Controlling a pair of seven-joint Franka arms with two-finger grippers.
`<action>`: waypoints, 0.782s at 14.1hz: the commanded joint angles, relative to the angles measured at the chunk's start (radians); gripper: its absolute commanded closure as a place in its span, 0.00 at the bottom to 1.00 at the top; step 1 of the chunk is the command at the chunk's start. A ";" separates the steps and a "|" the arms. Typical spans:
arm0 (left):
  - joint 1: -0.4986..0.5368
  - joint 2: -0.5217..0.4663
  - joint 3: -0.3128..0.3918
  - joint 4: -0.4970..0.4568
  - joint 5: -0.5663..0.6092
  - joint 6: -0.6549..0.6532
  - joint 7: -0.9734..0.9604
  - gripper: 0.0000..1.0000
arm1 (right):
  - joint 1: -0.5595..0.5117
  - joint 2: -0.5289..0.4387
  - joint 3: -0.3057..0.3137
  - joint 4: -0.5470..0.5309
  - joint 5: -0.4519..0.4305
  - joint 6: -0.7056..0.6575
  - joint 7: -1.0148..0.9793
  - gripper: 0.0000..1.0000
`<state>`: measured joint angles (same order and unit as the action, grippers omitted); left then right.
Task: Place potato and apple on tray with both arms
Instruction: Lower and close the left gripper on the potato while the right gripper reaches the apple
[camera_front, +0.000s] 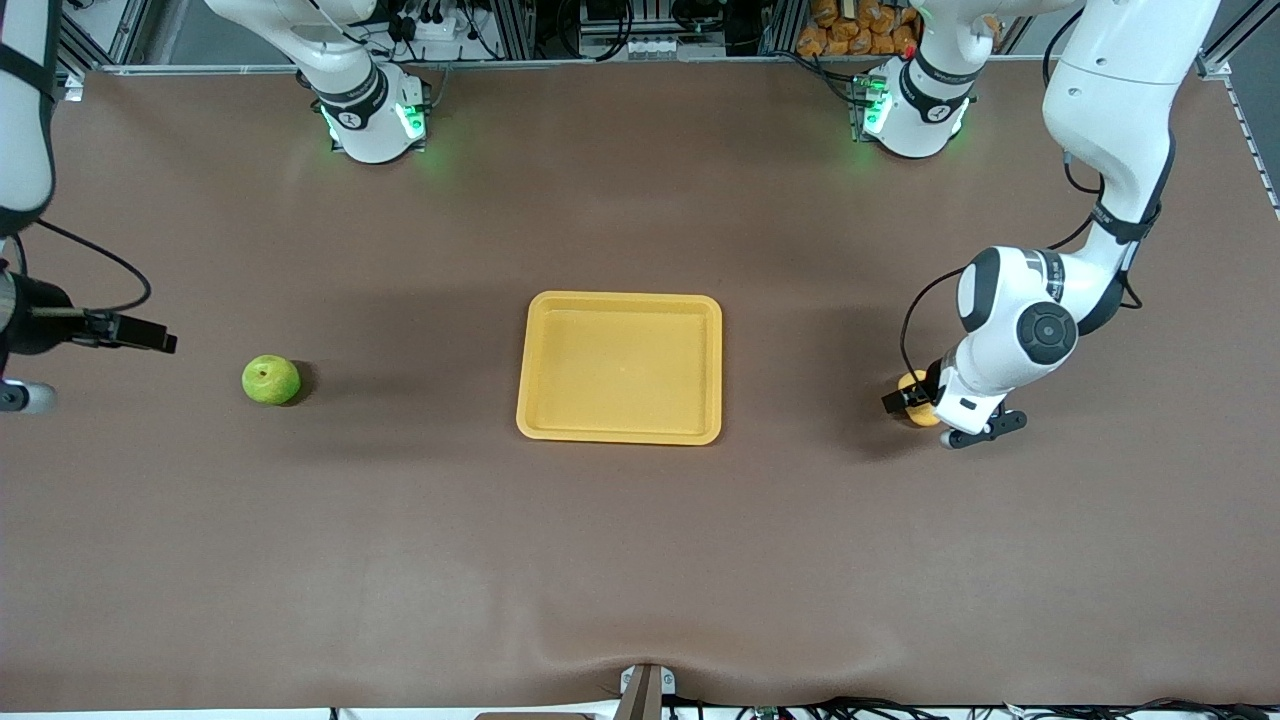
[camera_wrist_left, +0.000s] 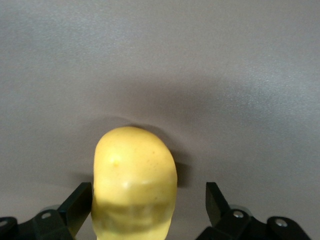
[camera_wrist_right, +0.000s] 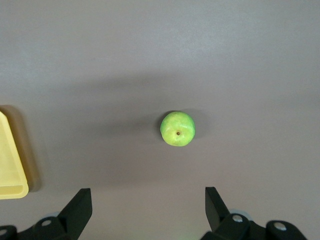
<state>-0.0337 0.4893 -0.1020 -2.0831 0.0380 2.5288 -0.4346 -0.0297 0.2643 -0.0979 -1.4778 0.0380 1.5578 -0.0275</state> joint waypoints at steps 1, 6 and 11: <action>-0.006 0.015 0.002 0.023 0.063 0.004 -0.027 0.00 | 0.004 0.030 0.004 0.017 0.016 0.016 0.012 0.00; -0.005 0.015 0.002 0.023 0.074 0.002 -0.029 0.51 | 0.002 0.076 0.006 -0.004 0.039 0.025 0.063 0.00; -0.003 0.012 0.002 0.032 0.074 0.001 -0.042 0.50 | -0.009 0.130 0.004 -0.013 0.083 0.031 0.067 0.00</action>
<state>-0.0338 0.4998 -0.1018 -2.0661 0.0886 2.5288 -0.4367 -0.0279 0.3723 -0.0975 -1.4927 0.1049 1.5817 0.0328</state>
